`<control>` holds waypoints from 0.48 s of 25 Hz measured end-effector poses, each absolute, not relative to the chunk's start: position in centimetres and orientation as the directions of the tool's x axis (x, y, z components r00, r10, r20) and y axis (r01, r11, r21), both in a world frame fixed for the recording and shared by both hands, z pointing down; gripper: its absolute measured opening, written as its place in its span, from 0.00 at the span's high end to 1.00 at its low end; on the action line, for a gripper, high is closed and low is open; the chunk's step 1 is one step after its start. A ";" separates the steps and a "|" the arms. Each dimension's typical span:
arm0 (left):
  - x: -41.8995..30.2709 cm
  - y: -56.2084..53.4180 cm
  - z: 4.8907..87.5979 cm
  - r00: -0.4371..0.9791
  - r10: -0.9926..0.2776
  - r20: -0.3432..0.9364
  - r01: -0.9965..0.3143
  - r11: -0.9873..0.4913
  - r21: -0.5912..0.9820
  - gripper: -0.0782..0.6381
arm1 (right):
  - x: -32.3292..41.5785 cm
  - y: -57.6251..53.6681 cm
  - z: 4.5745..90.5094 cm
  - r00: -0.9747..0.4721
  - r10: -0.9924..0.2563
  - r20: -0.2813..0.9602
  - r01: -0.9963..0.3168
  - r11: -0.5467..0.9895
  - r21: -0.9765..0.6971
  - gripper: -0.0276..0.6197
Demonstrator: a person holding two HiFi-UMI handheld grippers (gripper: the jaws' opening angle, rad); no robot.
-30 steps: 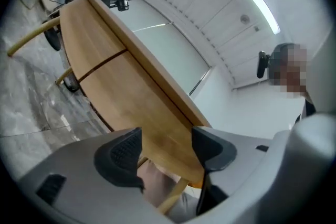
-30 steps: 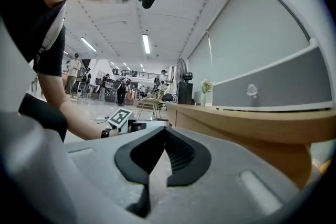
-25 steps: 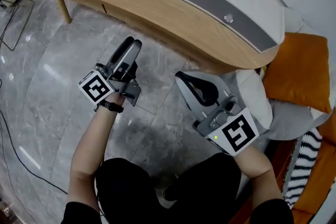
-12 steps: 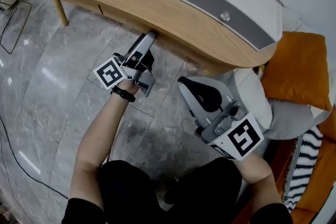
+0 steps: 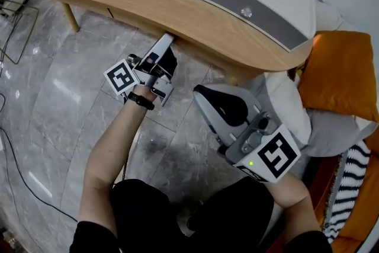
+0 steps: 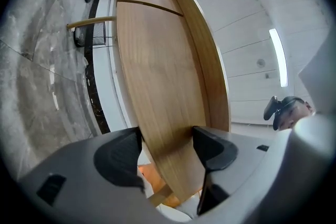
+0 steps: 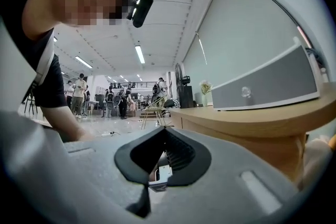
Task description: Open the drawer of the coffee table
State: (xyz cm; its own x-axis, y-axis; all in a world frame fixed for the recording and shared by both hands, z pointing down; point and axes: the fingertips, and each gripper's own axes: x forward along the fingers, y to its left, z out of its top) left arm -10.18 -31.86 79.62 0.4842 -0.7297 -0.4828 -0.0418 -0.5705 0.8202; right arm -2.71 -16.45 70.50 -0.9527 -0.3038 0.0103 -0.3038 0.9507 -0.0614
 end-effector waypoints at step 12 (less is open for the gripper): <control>-10.3 -31.0 79.7 0.473 -0.736 -0.485 -0.027 -0.562 0.827 0.50 | -2.5 -15.9 69.5 -0.960 -0.279 -0.033 -0.276 0.959 -0.063 0.95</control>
